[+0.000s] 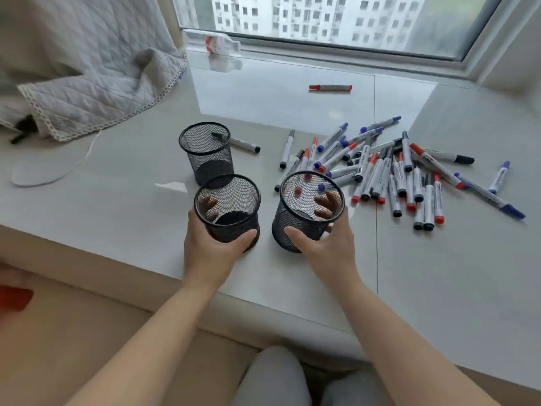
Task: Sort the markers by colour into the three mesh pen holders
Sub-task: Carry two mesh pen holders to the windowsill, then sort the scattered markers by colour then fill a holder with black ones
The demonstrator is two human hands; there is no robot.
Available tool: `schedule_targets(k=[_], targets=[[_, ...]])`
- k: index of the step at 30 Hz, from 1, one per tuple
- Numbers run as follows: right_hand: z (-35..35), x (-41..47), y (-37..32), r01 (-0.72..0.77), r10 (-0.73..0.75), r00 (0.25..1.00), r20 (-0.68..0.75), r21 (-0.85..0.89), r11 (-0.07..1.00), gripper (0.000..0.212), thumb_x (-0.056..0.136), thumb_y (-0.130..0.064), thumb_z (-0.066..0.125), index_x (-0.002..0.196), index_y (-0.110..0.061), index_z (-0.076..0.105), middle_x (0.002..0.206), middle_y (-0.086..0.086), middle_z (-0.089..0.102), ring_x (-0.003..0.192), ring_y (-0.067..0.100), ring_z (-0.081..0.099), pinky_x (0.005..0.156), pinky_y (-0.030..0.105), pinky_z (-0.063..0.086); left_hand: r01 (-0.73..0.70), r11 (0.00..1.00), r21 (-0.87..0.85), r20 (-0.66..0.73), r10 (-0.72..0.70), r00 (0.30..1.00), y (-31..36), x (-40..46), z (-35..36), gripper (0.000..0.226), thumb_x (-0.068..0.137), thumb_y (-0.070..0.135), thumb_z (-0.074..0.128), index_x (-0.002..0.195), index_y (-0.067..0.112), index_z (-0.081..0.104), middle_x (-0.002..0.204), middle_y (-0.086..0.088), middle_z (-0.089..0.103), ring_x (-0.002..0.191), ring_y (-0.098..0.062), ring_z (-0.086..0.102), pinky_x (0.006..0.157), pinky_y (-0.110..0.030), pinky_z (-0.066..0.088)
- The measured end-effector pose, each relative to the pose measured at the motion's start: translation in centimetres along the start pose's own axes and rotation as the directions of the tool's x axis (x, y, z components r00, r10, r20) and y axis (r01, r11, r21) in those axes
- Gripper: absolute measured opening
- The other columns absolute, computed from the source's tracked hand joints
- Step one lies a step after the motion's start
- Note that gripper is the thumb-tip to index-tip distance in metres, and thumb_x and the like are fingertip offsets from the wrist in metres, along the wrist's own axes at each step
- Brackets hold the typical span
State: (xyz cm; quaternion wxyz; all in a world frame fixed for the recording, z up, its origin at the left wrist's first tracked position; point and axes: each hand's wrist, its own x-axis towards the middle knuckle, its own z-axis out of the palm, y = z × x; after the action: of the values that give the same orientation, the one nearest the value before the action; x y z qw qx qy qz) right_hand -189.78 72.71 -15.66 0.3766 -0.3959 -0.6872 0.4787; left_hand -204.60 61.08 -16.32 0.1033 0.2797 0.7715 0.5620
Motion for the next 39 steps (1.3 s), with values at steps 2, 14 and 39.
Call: schedule_targets(k=[2,14,39], targets=[[2.3,0.1,-1.0,-0.004,0.004,0.999,0.053,-0.004,1.000,0.073,0.054,-0.044,0.080,0.116,-0.033,0.044,0.112,-0.016,0.058,0.105,0.005,0.056,0.099,0.032,0.045,0.022,0.999,0.025,-0.074,-0.020,0.997,-0.8,1.2,-2.2,0.074,0.054,0.035,0.084,0.116,0.035,0.043,0.115,0.012,0.057,0.106,-0.005,0.055,0.087,-0.016,0.036],[12.2,2.5,-3.8,0.002,0.008,0.979,0.202,-0.052,0.999,0.067,0.060,-0.037,0.082,0.115,-0.032,0.042,0.112,-0.015,0.055,0.105,0.004,0.053,0.085,0.015,0.036,0.126,0.988,0.085,-0.300,-0.095,0.949,-4.1,8.6,-7.9,0.082,0.062,0.036,0.082,0.129,0.018,0.038,0.130,0.000,0.051,0.119,-0.017,0.049,0.096,-0.023,0.035],[8.0,5.4,-2.7,0.179,-0.067,0.961,0.269,-0.417,0.891,0.043,0.088,-0.015,0.056,0.130,-0.013,0.047,0.129,0.005,0.049,0.122,0.021,0.043,0.100,0.025,0.031,-0.108,0.993,-0.047,-0.322,0.087,0.943,1.2,1.1,-2.4,0.022,0.078,0.011,0.055,0.098,0.020,0.047,0.095,0.007,0.046,0.079,-0.003,0.050,0.070,-0.024,0.043]])
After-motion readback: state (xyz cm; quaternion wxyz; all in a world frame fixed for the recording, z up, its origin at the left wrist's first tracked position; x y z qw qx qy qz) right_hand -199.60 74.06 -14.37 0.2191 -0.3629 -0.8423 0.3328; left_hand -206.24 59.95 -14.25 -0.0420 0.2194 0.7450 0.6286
